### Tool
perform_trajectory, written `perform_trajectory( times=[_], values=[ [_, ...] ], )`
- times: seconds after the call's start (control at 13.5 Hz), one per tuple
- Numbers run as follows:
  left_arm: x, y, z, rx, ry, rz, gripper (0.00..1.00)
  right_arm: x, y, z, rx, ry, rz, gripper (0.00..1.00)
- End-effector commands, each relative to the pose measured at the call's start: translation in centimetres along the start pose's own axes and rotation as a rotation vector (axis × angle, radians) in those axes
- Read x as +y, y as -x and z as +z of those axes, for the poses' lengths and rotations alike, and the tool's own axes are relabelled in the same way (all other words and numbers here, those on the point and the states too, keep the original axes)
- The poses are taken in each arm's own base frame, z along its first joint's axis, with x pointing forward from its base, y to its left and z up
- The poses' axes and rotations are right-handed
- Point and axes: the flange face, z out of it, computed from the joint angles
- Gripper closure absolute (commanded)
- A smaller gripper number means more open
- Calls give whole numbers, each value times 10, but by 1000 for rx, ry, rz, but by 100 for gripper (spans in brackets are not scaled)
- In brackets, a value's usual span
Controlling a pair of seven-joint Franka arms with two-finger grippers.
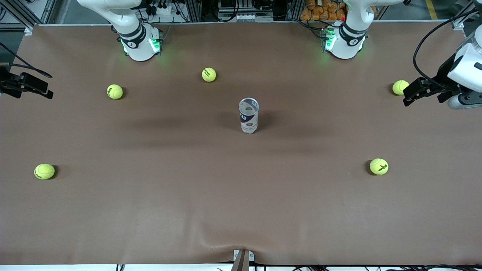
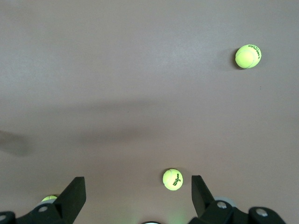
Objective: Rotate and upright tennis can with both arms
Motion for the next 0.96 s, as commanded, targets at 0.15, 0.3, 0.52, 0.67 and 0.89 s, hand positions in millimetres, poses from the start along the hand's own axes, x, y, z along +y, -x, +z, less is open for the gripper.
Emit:
perform_trajectory(
  times=[0.15, 0.3, 0.52, 0.67, 0.89],
  values=[
    [-13, -2, -1, -9, 73, -19, 0, -2, 0, -3, 3, -2, 13, 0],
    [-10, -1, -1, -10, 71, 5, 0, -2, 0, -3, 3, -2, 13, 0],
    [-10, 0, -1, -9, 67, 10, 0, -3, 0, -3, 3, -2, 12, 0],
    [-10, 0, -2, -9, 65, 11, 0, -2, 0, -3, 3, -2, 15, 0],
    [-5, -4, 3, -16, 62, 6, 0, -3, 0, -3, 3, -4, 12, 0]
  ],
)
